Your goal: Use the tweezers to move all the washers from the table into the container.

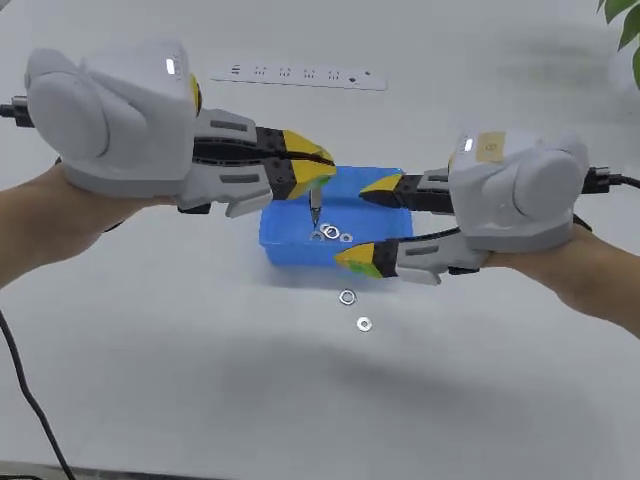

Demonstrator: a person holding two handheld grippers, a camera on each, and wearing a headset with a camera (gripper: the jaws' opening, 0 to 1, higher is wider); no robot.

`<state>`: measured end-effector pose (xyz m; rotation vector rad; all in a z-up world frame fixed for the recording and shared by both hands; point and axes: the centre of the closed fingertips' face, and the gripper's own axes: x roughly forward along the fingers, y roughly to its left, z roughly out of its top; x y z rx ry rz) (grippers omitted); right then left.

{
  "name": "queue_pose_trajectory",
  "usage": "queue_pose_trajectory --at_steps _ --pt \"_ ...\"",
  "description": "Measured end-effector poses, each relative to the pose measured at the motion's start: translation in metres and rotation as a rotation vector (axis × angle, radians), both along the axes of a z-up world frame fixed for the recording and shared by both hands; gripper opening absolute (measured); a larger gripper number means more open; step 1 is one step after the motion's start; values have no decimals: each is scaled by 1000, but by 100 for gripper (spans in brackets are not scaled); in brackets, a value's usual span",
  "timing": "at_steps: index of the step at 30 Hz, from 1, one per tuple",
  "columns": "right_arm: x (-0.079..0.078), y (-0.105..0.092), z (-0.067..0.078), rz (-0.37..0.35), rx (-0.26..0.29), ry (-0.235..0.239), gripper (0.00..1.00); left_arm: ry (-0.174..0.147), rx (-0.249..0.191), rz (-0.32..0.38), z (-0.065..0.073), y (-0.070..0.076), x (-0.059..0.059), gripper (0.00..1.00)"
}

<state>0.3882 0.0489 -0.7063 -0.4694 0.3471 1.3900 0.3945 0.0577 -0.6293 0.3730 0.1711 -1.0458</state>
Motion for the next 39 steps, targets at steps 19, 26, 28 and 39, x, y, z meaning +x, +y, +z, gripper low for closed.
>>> queue_pose_trajectory --at_steps 19,26,28,39 --pt "-28 -62 -22 -93 -8 130 73 39 -57 -62 -15 -35 -32 5" --pt "-41 -73 -33 -87 -30 196 79 59 -60 -80 -27 -50 -39 5" --pt "-44 -74 -35 -77 -35 205 82 64 -61 -83 -30 -53 -41 5" --pt "-63 -77 -46 -14 -36 281 94 121 -55 -85 -57 -63 -53 5"
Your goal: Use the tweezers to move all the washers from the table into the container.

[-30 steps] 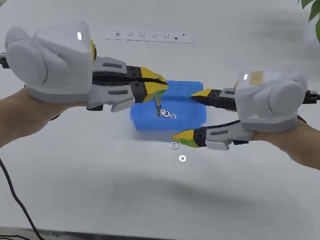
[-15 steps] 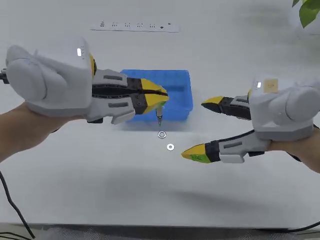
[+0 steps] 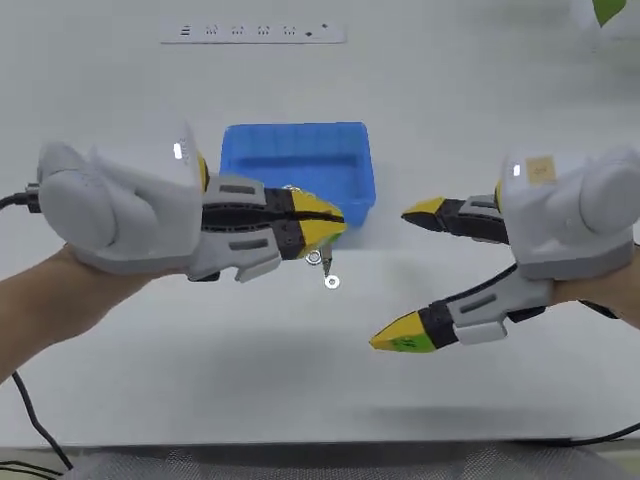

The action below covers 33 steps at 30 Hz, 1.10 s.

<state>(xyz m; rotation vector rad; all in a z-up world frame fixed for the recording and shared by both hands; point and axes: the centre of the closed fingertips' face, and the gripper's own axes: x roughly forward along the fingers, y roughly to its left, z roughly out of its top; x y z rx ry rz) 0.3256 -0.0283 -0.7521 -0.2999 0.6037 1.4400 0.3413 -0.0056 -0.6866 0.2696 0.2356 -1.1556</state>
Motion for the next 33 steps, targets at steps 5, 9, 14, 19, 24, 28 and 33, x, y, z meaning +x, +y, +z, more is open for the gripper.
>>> queue_pose_trajectory --at_steps 5,9,14,19,24,28,33 --pt "-4 3 -4 -6 16 17 100 28 -5 13 -7 1 1 5" --pt "-6 4 -7 -5 26 19 100 38 -8 22 -10 2 3 5" --pt "-9 7 -7 -9 53 36 100 40 -14 10 -10 -4 4 5" --pt "-11 9 -8 -1 57 42 100 45 -13 8 -14 -9 6 5" --pt "-11 14 -4 -1 79 50 99 48 -7 5 -15 -9 4 5" --pt "-12 16 -5 0 81 52 99 46 1 6 -17 -7 3 5" --pt "-14 17 -5 -2 82 61 98 53 -16 17 -17 -7 4 5"
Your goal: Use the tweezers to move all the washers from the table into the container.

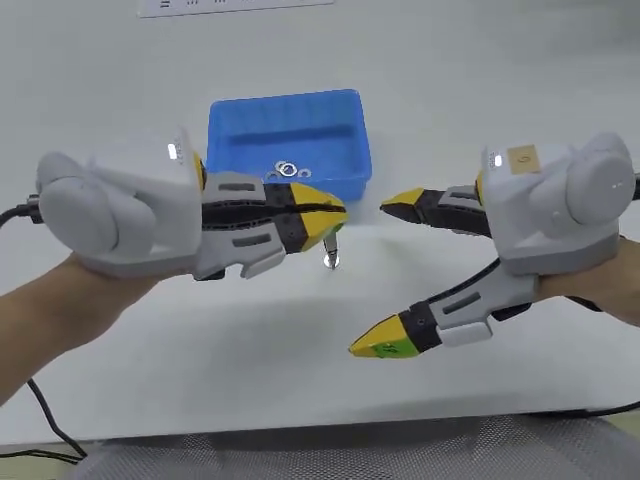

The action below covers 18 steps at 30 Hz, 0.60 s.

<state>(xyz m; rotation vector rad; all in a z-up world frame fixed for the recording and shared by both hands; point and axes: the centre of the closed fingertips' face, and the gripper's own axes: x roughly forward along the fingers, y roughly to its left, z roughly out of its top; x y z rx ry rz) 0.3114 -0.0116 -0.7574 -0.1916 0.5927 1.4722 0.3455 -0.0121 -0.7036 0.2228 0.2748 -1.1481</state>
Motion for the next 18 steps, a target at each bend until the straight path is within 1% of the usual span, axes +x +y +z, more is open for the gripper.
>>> queue_pose_trajectory --at_steps 5,8,11,14,18 --pt "-1 1 -2 2 -5 6 97 6 -4 -14 0 0 -2 5" --pt "-1 5 -3 7 -1 6 97 30 -7 -12 0 3 -1 5" --pt "-2 10 -5 20 -3 6 95 47 19 -48 -2 6 -6 5" --pt "-2 15 -5 28 4 14 92 59 28 -76 -2 5 -11 5" --pt "0 22 -4 40 6 8 87 64 27 -76 -2 2 -9 5"
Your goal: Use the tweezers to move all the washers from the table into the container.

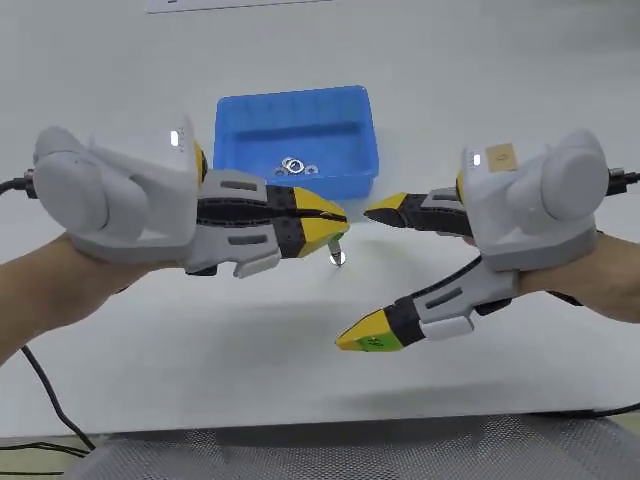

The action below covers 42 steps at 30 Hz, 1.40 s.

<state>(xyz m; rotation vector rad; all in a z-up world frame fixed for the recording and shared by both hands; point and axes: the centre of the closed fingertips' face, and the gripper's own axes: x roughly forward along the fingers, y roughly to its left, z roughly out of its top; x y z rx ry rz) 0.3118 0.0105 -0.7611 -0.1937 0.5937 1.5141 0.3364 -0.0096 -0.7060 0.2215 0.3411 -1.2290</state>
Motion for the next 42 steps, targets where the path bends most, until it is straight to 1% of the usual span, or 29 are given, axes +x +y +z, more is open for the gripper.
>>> queue_pose_trajectory --at_steps 5,6,8,9,11,15,17,18,21,24,28,30,31,36,38,40,42 --pt "6 9 3 15 11 -6 80 14 9 -2 0 1 3 5" --pt "7 9 3 19 9 -10 77 15 10 -2 0 1 3 5" --pt "9 11 2 34 3 -41 68 20 11 -2 0 2 3 5" --pt "10 12 0 48 -4 -59 65 21 11 -1 0 2 3 5" --pt "10 12 -4 68 -27 -76 58 22 11 -1 -1 2 3 5" --pt "11 13 -7 74 -24 -87 45 24 12 3 -1 2 3 5" --pt "13 14 -9 76 -25 -110 40 27 11 6 -1 2 3 5" --pt "13 14 -9 79 -26 -113 36 27 11 7 -1 2 2 5" --pt "11 15 -10 91 -22 -106 30 28 14 6 -1 2 2 5" --pt "12 15 -12 103 -33 -124 26 28 15 5 -1 1 1 5" --pt "13 17 -11 112 -25 -124 22 28 19 0 -1 1 0 5" --pt "11 19 -10 130 -19 -129 19 29 20 -2 -1 1 -1 5" --pt "12 19 -10 136 -26 -138 18 29 21 -3 -1 1 -1 5" --pt "15 20 -11 149 -32 -149 13 32 21 -8 -2 1 -2 5" --pt "15 20 -11 155 -32 -148 13 33 21 -7 -2 1 -2 5" --pt "14 21 -12 165 -30 -166 13 33 21 -7 -3 1 -2 5" --pt "14 21 -12 167 -26 -170 12 34 21 -6 -3 1 -2 5"
